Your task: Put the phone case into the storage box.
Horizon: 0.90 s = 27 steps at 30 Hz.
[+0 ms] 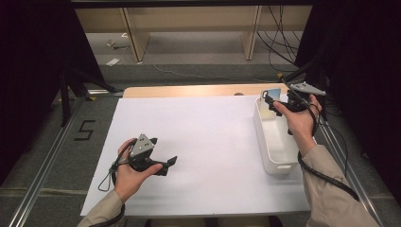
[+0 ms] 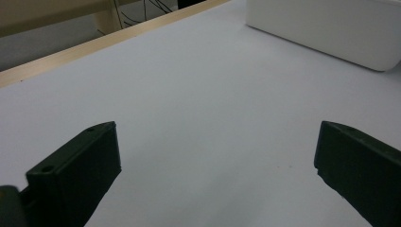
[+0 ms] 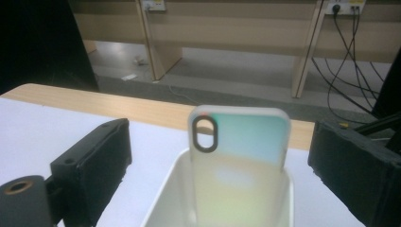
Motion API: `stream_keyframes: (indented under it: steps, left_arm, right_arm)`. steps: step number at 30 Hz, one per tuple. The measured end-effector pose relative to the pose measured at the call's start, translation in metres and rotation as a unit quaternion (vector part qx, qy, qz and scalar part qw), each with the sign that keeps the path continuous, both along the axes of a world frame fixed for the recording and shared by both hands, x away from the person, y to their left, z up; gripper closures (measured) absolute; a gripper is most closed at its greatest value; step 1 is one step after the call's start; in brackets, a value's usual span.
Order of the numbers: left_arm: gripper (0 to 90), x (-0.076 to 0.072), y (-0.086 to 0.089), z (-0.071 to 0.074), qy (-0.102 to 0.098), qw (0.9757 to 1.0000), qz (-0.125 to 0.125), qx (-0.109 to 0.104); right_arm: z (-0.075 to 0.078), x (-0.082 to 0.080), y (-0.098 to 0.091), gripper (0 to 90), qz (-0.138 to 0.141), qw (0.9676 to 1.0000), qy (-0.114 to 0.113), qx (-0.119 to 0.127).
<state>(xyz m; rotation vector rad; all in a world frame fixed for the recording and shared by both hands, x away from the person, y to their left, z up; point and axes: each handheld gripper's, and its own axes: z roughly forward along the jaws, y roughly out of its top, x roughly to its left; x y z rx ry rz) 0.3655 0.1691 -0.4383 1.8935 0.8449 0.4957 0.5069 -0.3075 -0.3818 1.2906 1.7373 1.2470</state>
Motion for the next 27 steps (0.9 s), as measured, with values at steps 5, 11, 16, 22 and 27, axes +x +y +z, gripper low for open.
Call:
stream_keyframes:
  steps: [5,11,16,22,27]
  left_arm:
    - [0.6,0.0,0.0,0.0,0.0,1.0,0.0,0.0]
    - [0.6,0.0,0.0,0.001,-0.002,1.0,-0.001,0.002]
    - [0.6,0.0,-0.001,0.0,-0.002,1.0,-0.001,0.001]
    - [0.6,0.0,-0.001,0.0,-0.002,1.0,-0.001,0.002]
    - [0.6,-0.001,-0.001,0.001,-0.002,1.0,-0.001,0.002]
  right_arm:
    - [0.001,-0.009,0.005,8.8,0.016,0.9999,0.001,-0.002]
    - [0.002,-0.021,0.015,9.5,0.039,0.9992,0.003,-0.006]
    - [0.002,-0.03,0.021,10.8,0.055,0.9984,0.0,-0.012]
    - [0.001,-0.04,0.029,13.0,0.078,0.9969,0.0,-0.012]
    - [0.001,-0.048,0.039,14.3,0.106,0.9943,-0.001,-0.009]
